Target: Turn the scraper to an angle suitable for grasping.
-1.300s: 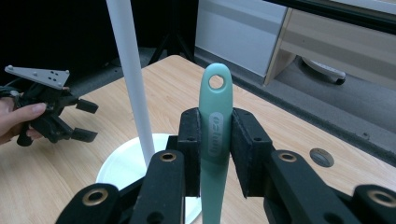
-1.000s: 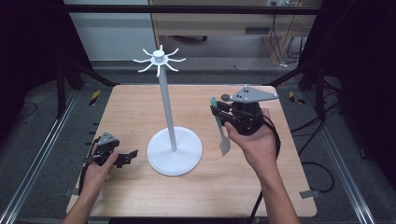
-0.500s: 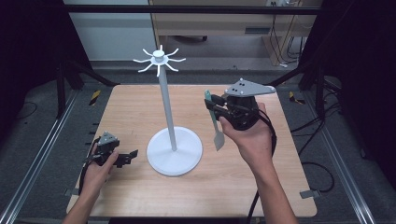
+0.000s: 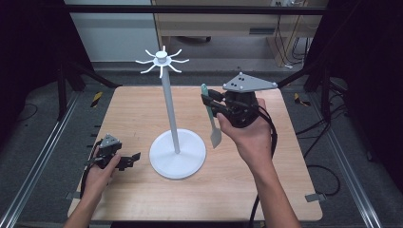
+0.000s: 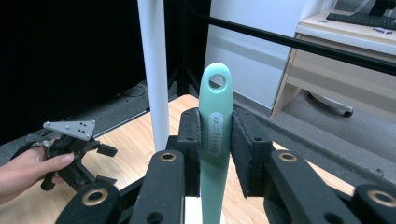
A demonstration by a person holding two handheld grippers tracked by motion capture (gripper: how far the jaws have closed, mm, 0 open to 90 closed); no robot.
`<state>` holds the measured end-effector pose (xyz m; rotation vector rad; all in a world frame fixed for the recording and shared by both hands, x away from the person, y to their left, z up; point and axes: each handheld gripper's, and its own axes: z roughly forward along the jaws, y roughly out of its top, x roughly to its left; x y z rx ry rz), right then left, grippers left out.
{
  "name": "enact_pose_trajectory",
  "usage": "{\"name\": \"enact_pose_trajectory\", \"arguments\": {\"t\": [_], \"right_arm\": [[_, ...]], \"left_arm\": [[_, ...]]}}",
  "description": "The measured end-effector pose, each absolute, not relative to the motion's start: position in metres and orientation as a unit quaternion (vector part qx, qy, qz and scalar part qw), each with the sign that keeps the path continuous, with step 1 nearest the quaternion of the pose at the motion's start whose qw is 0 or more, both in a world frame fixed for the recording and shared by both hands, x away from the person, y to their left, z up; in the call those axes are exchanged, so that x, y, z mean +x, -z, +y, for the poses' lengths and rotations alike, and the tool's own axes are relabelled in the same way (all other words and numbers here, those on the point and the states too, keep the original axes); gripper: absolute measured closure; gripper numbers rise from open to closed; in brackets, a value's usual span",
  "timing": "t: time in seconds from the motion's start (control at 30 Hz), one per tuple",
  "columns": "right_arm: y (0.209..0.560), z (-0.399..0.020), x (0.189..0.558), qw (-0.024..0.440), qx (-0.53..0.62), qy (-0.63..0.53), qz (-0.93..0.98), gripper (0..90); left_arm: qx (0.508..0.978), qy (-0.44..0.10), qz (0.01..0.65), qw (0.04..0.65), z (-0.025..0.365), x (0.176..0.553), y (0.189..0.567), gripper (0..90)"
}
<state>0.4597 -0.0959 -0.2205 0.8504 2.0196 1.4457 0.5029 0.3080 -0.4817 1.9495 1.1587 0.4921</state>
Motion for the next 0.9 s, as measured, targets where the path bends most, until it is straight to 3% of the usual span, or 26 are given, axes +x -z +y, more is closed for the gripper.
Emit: {"name": "enact_pose_trajectory", "arguments": {"t": [0.9], "right_arm": [[0.192,-0.070,0.456,0.257,0.284,-0.561,0.734,74.3]], "left_arm": [[0.772,-0.192,0.456,0.399,0.307,0.503,0.482,4.2]]}}
